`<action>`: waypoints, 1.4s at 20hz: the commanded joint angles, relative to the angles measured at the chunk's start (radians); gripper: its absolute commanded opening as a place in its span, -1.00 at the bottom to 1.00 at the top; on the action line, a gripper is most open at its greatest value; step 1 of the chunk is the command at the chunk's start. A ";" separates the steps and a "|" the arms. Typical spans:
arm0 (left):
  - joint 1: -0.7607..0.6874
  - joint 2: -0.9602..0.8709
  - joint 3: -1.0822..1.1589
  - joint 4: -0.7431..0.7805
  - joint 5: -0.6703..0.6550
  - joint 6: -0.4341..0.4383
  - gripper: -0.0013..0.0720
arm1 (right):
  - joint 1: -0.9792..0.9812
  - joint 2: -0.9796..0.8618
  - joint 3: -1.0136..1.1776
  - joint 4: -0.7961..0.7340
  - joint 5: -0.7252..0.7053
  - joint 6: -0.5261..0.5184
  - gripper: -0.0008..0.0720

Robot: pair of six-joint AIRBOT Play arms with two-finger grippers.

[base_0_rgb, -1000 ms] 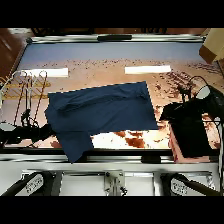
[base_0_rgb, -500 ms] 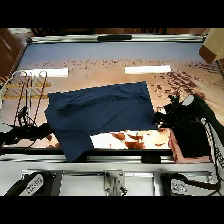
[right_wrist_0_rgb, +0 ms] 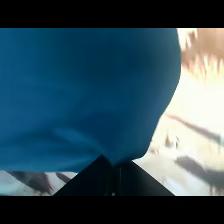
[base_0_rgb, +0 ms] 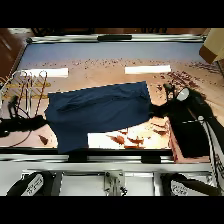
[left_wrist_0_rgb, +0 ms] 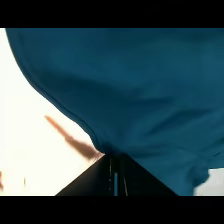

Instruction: Fold the shirts.

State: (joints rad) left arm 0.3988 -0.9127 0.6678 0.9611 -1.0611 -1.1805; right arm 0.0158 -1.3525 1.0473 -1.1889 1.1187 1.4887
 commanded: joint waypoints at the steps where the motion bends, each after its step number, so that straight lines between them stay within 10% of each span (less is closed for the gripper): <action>1: 0.000 0.111 0.299 -0.001 -0.035 0.018 -0.89 | 0.012 0.173 0.187 -0.013 -0.033 -0.134 -0.80; 8: 0.001 0.386 1.061 0.000 0.155 -0.044 -0.89 | 0.012 0.693 0.544 -0.051 -0.410 -0.169 -0.80; 15: 0.001 0.484 1.131 0.113 -0.024 -0.193 -0.89 | 0.012 0.934 0.545 -0.233 -0.097 -0.033 -0.80; 24: 0.001 0.381 0.855 0.120 -0.261 -0.089 -0.89 | 0.012 0.612 0.518 -0.380 0.412 -0.026 -0.80; 28: -0.001 0.245 0.506 0.099 -0.231 -0.087 -0.89 | 0.013 0.349 0.304 -0.331 0.275 -0.026 -0.80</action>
State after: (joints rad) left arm 0.3981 -0.5835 1.3804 1.0771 -1.2984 -1.2755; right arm 0.0288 -0.8356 1.4647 -1.5444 1.4342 1.4620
